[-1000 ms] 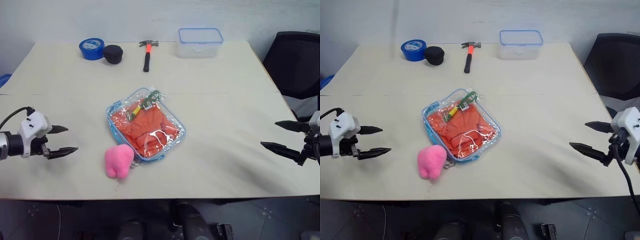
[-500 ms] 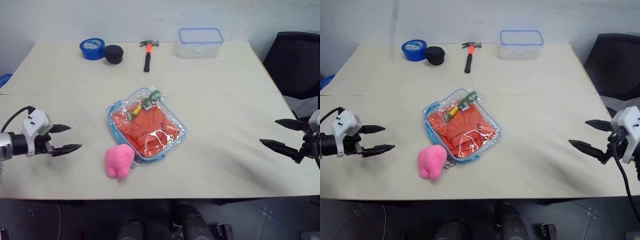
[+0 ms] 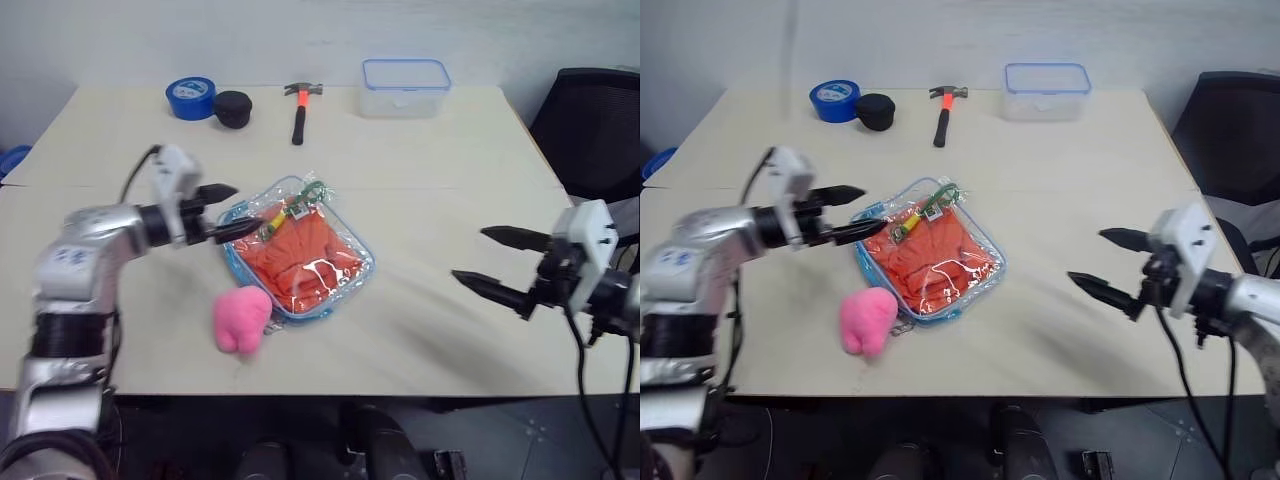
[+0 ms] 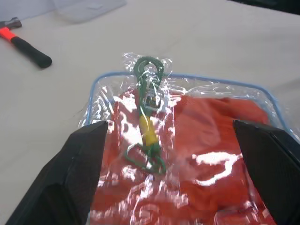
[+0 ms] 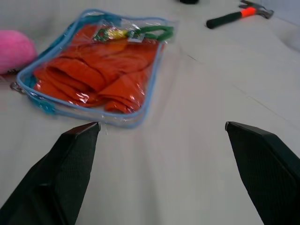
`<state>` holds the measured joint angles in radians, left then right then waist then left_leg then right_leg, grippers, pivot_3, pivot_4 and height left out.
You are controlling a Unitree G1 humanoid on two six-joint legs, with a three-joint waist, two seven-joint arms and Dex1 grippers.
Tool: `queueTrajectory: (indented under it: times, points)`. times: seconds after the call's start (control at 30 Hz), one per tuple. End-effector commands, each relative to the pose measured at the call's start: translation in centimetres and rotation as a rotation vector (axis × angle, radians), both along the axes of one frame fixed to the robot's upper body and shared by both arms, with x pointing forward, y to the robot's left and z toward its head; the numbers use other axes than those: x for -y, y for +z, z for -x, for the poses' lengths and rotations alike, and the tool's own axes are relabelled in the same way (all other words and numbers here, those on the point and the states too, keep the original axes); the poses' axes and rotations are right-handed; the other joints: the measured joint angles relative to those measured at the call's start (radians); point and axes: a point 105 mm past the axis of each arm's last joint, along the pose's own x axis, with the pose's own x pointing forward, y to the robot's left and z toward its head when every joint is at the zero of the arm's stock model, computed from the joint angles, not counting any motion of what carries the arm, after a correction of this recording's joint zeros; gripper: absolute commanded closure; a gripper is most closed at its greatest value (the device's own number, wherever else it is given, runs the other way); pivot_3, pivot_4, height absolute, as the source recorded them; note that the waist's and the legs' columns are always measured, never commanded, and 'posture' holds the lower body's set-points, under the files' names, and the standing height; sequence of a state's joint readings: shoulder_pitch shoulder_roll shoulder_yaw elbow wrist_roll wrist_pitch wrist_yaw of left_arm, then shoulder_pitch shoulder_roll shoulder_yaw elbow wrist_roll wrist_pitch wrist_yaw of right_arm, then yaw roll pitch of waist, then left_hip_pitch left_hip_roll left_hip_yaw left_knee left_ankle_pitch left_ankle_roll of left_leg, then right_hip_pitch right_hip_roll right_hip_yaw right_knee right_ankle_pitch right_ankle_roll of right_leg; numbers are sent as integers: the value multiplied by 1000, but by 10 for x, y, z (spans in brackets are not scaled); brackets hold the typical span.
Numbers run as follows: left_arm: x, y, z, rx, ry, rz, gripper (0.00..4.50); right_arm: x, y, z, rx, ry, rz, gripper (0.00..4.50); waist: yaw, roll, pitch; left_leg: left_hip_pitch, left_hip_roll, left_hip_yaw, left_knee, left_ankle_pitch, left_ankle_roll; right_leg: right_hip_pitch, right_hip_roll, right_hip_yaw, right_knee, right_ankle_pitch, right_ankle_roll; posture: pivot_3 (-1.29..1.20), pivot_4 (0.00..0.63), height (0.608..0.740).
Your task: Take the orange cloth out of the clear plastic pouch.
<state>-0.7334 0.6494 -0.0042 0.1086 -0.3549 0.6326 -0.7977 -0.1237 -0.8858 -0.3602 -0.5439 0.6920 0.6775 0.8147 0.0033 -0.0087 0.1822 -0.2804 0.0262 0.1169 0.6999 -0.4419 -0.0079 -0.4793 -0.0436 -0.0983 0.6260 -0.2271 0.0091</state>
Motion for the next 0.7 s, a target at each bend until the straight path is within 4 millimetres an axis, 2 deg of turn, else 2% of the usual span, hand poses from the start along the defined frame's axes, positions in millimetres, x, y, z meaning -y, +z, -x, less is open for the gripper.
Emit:
queueTrajectory:
  times: [0.03, 0.17, 0.3, 0.33, 0.4, 0.6, 0.7]
  points:
    - [18, -12, -21, 20, 36, -87, 21, -24, 10, 5, 56, 55, -17, 0, -3, 0, 0, 0, 0, 0, 0, 0, 0, 0, 1, 0, 0, 0, 0, 0, 150, 740]
    - [34, -32, -40, 17, 54, -156, 21, -36, 14, 5, 77, 70, -36, 0, -3, 0, 0, -1, 0, 0, 0, 0, 0, -1, 1, -1, -1, 0, 0, 0, 150, 740]
    - [38, -43, -56, 22, 107, -200, 21, -38, 16, 8, 86, 66, -35, 0, 0, -1, 0, -1, 1, 0, 0, 0, 0, -1, 1, -1, -1, 0, 0, 0, 150, 740]
    - [37, -44, -58, 23, 115, -200, 408, -36, 15, 9, 85, 58, -33, 0, 1, -1, 0, -1, 0, 0, 0, 0, 0, -1, 1, -1, -1, 0, 0, 0, 150, 740]
    - [37, -45, -60, 25, 114, -195, 764, -34, 13, 10, 85, 45, -31, 0, 2, -1, 0, -1, 1, -1, 0, 0, 0, 0, 0, -2, -1, 0, 0, 0, 150, 740]
    - [38, -47, -57, 25, 101, -172, 2675, -33, 11, 10, 87, 28, -28, 0, 2, -1, 0, -1, 1, -1, 0, 0, 0, 0, -1, -2, -1, 0, 0, 0, 150, 740]
    - [36, -37, -58, 38, 120, -135, 3610, -35, 8, 10, 77, 45, -19, 0, 2, -1, 0, -1, 1, -1, 0, 0, 0, 0, -1, -2, -1, 0, 0, 0, 150, 740]
